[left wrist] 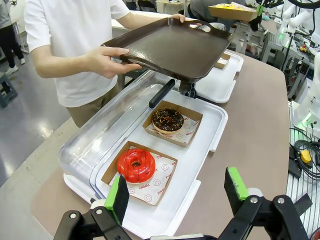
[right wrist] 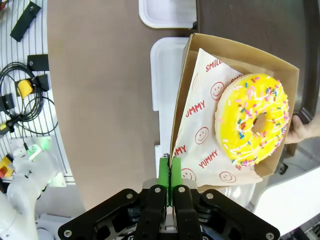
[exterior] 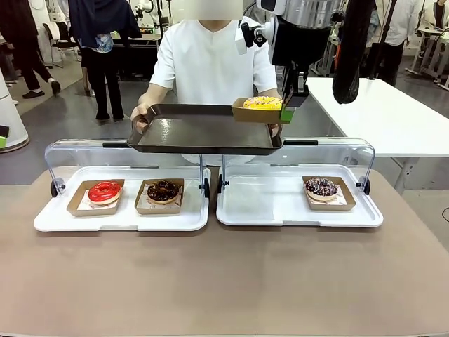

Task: Provide the desired donut to the person.
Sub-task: Place the picked Paper togo box onto the Handle tray extended by the person.

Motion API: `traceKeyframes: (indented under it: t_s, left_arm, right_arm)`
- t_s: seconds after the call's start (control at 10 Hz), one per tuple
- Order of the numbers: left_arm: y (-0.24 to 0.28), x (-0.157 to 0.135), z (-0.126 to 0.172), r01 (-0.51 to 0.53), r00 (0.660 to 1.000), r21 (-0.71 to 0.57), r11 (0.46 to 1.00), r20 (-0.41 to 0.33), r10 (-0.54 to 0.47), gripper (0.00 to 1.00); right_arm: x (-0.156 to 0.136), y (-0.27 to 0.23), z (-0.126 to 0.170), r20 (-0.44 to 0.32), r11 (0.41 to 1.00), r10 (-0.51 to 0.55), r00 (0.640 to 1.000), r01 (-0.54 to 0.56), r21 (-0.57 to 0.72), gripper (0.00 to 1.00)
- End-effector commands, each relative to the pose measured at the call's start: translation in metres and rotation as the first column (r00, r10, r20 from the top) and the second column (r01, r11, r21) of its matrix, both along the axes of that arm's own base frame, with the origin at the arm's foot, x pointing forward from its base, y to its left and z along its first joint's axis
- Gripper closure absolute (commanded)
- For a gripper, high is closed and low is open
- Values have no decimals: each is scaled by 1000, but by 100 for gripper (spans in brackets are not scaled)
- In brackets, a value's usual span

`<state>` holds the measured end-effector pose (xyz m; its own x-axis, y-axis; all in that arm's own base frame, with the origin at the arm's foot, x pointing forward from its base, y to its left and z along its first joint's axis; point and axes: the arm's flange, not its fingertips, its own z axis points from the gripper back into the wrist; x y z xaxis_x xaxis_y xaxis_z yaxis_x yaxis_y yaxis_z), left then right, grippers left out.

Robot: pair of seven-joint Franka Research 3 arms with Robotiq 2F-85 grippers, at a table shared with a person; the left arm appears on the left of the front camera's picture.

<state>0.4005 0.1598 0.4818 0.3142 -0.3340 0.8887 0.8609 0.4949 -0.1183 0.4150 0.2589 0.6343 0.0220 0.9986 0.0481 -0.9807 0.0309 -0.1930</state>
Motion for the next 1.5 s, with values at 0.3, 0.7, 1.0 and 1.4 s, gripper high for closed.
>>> traceKeyframes:
  t_s: [0.3, 0.7, 1.0, 1.4]
  left_arm:
    - [0, -1, 0, 1, 1000, -12, 1000, 8, 0, 0]
    - [0, -1, 0, 1, 1000, -12, 1000, 8, 0, 0]
    - [0, -1, 0, 1, 1000, -12, 1000, 8, 0, 0]
    - [0, -1, 0, 1, 1000, -12, 1000, 8, 0, 0]
  right_arm:
    - [45, 31, -1, 5, 990, 140, 990, -140, 25, 98]
    - [103, 45, -32, -57, 993, 117, 991, -117, 19, 98]
    - [128, 42, -56, -91, 995, 100, 991, -100, 5, 98]
    - [142, 29, -74, -141, 995, 94, 986, -96, -11, 98]
